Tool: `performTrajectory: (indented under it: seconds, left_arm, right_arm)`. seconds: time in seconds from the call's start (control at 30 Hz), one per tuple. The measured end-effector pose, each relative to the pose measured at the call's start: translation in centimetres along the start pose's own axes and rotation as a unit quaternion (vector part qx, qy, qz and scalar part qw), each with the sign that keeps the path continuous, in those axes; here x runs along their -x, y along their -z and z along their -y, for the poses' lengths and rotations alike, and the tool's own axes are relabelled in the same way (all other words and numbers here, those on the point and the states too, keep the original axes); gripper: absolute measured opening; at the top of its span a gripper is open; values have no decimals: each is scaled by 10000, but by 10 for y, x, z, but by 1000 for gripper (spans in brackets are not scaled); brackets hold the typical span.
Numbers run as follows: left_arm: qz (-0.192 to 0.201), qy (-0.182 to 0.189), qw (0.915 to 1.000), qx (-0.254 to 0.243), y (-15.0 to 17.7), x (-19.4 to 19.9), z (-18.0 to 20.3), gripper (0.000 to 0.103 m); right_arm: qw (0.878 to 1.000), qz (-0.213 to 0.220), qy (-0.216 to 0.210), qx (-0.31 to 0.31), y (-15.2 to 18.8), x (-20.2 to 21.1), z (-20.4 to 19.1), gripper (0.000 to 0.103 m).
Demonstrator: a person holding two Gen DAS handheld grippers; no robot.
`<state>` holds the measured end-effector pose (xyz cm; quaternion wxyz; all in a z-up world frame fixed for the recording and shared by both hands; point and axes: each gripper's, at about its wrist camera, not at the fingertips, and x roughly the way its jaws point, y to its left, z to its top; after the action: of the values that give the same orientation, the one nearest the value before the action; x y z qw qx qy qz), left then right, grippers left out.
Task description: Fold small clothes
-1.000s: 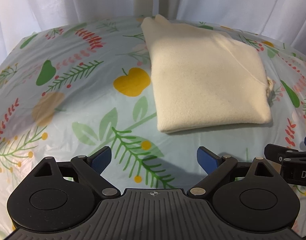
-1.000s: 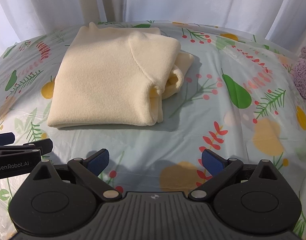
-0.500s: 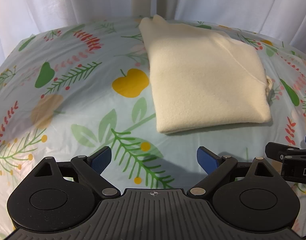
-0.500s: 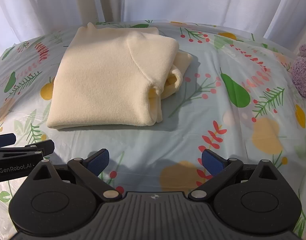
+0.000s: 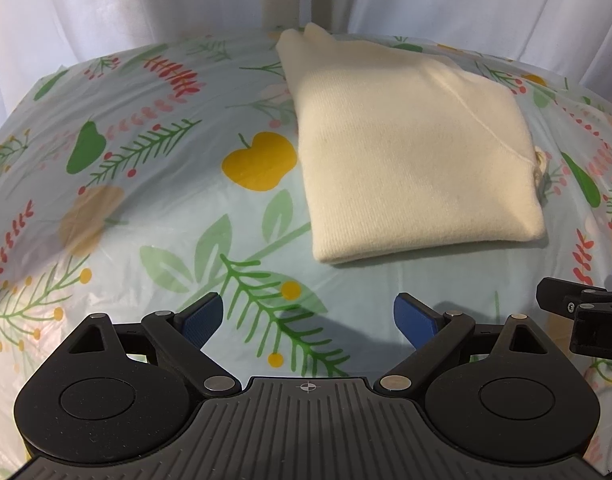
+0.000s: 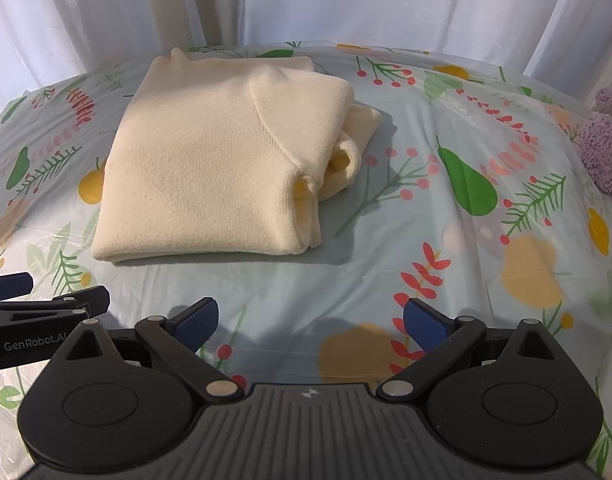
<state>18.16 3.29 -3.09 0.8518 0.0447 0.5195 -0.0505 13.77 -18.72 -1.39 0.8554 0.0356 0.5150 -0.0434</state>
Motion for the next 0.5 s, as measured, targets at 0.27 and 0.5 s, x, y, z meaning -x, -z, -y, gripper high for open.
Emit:
performTrajectory:
  seconds: [0.27,0.5]
  left_arm:
    - [-9,10,10000,-6,0,0,0,96]
    - [-17,31,10000,-20,-1,0,1,96]
  right_arm:
    - [10000,17,-23,-27,-1,1,2,99]
    - [10000,7,-14,16,0,1,2,99]
